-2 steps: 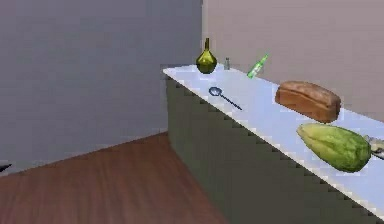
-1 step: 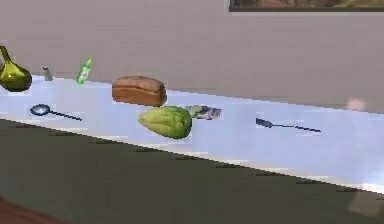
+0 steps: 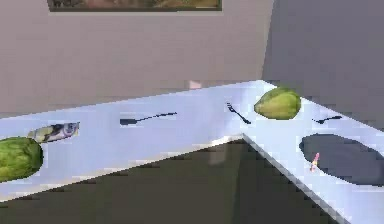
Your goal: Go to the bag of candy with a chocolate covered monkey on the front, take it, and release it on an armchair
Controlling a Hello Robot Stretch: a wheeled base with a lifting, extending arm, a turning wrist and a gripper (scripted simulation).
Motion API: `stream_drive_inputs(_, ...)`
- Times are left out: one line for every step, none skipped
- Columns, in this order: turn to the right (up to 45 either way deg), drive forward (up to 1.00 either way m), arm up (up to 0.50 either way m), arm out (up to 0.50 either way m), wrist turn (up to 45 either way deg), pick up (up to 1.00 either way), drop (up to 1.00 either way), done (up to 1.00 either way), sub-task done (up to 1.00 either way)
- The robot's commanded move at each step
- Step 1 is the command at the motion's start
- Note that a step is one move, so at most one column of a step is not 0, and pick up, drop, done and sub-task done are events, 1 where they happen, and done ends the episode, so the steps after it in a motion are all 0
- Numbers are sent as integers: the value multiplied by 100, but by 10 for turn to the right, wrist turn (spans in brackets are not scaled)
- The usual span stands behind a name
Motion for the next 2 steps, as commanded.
stream_drive_inputs(0,35,0,0,0,0,0,0,0)
stream_drive_inputs(-450,0,0,0,0,0,0,0,0)
